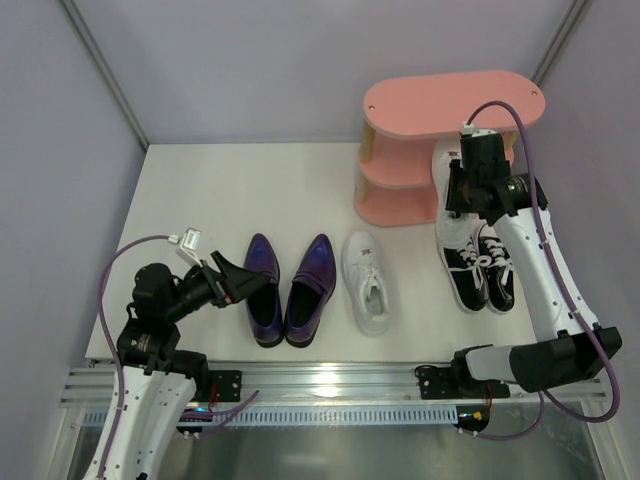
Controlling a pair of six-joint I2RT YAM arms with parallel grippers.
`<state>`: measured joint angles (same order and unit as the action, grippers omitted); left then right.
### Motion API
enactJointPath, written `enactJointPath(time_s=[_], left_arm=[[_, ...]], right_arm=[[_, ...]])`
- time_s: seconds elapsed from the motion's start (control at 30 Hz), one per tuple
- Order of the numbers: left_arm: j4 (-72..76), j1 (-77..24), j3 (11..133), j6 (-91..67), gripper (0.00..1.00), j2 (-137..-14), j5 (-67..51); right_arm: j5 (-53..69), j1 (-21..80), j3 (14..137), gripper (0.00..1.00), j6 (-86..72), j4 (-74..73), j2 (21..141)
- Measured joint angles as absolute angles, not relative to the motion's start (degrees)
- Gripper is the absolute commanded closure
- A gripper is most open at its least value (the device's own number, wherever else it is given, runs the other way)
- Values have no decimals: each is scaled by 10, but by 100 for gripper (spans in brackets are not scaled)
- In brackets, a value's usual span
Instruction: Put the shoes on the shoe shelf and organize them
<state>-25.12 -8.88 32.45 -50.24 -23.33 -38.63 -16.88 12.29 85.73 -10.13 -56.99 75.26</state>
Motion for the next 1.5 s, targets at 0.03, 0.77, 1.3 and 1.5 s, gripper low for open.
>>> enactJointPath(time_s=[0.03, 0.77, 1.3, 1.5], left_arm=[[-251, -89, 324, -502, 0, -232, -386], [-288, -89, 335, -472, 0, -225, -386], [-297, -89, 336, -471, 0, -225, -386], [-300, -89, 338, -472, 0, -225, -385]], right_arm=[[-162, 112, 860, 96, -95, -567, 754], [-97, 10, 932, 96, -51, -428, 877], [-105, 7, 733, 71, -116, -223, 765], [-99, 6, 734, 49, -128, -213, 765]])
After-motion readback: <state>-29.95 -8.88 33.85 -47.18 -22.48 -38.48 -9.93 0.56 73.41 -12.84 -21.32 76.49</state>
